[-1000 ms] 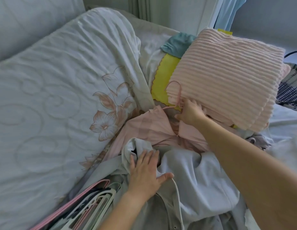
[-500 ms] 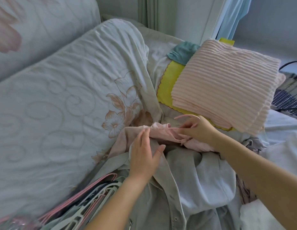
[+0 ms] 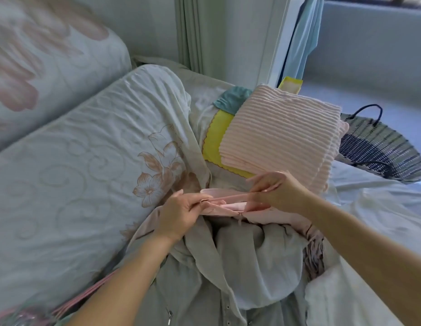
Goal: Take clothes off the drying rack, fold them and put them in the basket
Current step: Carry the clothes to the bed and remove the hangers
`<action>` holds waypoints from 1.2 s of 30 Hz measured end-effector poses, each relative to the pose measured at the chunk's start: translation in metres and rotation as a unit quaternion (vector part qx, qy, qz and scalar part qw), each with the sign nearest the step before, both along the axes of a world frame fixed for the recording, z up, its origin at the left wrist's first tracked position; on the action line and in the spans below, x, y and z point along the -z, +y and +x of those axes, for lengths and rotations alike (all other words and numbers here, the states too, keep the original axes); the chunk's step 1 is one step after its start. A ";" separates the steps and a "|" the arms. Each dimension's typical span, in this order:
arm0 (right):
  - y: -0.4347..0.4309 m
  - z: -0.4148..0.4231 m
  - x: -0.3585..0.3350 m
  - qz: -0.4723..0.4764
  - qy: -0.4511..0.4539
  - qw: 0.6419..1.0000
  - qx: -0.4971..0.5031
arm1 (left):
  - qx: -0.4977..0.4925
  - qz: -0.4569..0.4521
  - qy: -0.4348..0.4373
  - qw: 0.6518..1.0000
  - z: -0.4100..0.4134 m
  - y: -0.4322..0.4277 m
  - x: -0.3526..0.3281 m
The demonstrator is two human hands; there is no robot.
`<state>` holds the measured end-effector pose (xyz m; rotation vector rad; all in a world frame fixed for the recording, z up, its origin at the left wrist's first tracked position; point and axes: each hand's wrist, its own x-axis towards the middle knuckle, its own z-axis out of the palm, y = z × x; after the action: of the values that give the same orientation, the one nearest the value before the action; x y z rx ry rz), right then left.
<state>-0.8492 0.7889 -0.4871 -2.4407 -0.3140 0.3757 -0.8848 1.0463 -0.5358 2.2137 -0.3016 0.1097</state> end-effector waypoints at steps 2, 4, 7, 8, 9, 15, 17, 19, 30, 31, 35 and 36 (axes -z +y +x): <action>-0.014 0.001 0.006 -0.008 0.047 0.999 -0.004 | -0.037 -0.029 0.006 0.999 -0.003 0.015 0.001; -0.029 0.002 -0.001 -0.004 0.021 1.000 0.001 | -0.081 -0.039 0.010 0.996 -0.006 0.029 0.005; -0.039 -0.013 -0.023 0.035 0.004 0.999 0.019 | -0.136 -0.049 0.023 0.989 -0.009 0.040 0.010; -0.042 -0.015 -0.021 0.049 0.013 0.998 0.021 | -0.146 -0.041 0.026 0.988 -0.010 0.043 0.010; -0.047 -0.017 -0.023 0.068 0.024 0.997 0.026 | -0.155 -0.031 0.030 0.987 -0.010 0.046 0.011; -0.087 -0.016 -0.028 0.282 0.063 0.946 0.146 | -0.181 -0.005 0.047 0.982 -0.018 0.053 0.012; -0.080 -0.011 -0.031 0.303 0.045 0.940 0.148 | -0.163 -0.027 0.066 0.984 -0.012 0.035 0.008; -0.060 -0.008 -0.038 0.316 0.039 0.937 0.141 | -0.124 -0.021 0.078 0.989 -0.003 0.012 0.004; 0.050 -0.009 -0.085 0.360 -0.025 0.922 0.143 | -0.150 -0.034 -0.319 0.935 -0.039 0.008 -0.071; 0.059 -0.016 -0.078 0.316 0.007 0.940 0.124 | -0.139 -0.031 -0.310 0.940 -0.046 0.016 -0.070; 0.096 -0.045 -0.040 0.185 0.091 0.978 0.031 | -0.085 0.018 -0.168 0.982 -0.074 0.043 -0.044; 0.107 -0.052 -0.032 0.168 0.112 0.979 0.014 | -0.088 0.034 -0.124 0.988 -0.084 0.050 -0.037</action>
<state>-0.9011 0.8964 -0.4555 -2.0480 -0.2244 0.5349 -0.9693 1.0961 -0.4990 2.2937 -0.2471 0.4799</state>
